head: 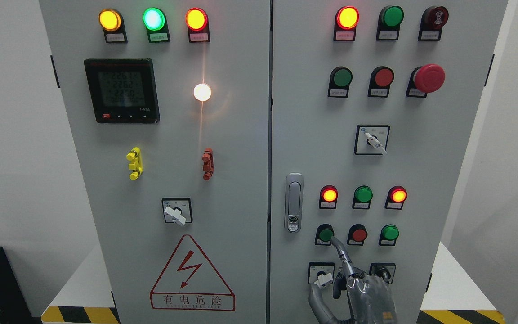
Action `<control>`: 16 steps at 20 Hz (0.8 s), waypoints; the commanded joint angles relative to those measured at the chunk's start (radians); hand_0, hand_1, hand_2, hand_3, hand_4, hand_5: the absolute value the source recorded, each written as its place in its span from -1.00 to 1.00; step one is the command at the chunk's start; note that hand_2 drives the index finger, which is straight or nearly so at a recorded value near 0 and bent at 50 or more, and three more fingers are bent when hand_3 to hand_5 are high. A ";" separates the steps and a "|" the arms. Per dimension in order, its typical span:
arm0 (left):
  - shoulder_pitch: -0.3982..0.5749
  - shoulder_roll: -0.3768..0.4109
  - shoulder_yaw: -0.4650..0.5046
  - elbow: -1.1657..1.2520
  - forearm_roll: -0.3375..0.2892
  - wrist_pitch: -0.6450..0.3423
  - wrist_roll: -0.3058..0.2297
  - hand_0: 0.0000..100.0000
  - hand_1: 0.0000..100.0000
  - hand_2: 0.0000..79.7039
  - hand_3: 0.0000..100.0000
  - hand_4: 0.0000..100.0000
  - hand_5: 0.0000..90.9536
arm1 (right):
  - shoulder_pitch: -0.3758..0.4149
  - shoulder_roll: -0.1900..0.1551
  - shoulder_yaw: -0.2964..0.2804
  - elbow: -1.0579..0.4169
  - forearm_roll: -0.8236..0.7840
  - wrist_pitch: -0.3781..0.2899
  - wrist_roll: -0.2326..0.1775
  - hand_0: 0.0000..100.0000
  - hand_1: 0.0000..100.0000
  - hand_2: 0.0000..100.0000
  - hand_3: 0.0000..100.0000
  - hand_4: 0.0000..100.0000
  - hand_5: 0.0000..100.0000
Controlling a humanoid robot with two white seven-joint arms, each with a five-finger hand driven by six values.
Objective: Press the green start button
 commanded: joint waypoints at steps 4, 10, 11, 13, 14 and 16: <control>-0.023 0.000 0.000 -0.028 0.000 0.001 -0.001 -0.76 0.11 -1.00 -1.00 -1.00 -1.00 | 0.116 0.002 0.019 -0.210 -0.237 0.007 0.028 -0.73 -0.49 -1.00 -0.24 -0.14 -0.09; -0.023 0.000 0.000 -0.028 0.000 0.001 -0.001 -0.76 0.11 -1.00 -1.00 -1.00 -1.00 | 0.147 0.002 0.019 -0.267 -0.545 0.019 0.088 -1.00 -0.79 -1.00 -0.80 -0.81 -0.80; -0.023 0.000 0.000 -0.028 0.000 0.001 -0.001 -0.76 0.11 -1.00 -1.00 -1.00 -1.00 | 0.150 0.002 0.019 -0.271 -0.584 0.030 0.094 -1.00 -0.84 -1.00 -0.87 -0.90 -0.91; -0.023 0.000 0.000 -0.028 0.000 0.001 -0.001 -0.76 0.11 -1.00 -1.00 -1.00 -1.00 | 0.152 0.002 0.019 -0.271 -0.641 0.039 0.106 -1.00 -0.94 -1.00 -0.92 -0.97 -1.00; -0.023 0.000 0.000 -0.028 0.000 0.001 -0.001 -0.76 0.11 -1.00 -1.00 -1.00 -1.00 | 0.152 0.002 0.019 -0.271 -0.662 0.044 0.112 -1.00 -0.98 -1.00 -0.94 -1.00 -1.00; -0.023 0.000 0.000 -0.028 0.000 0.001 -0.001 -0.76 0.11 -1.00 -1.00 -1.00 -1.00 | 0.152 0.002 0.019 -0.271 -0.694 0.064 0.117 -1.00 -1.00 -1.00 -0.98 -1.00 -1.00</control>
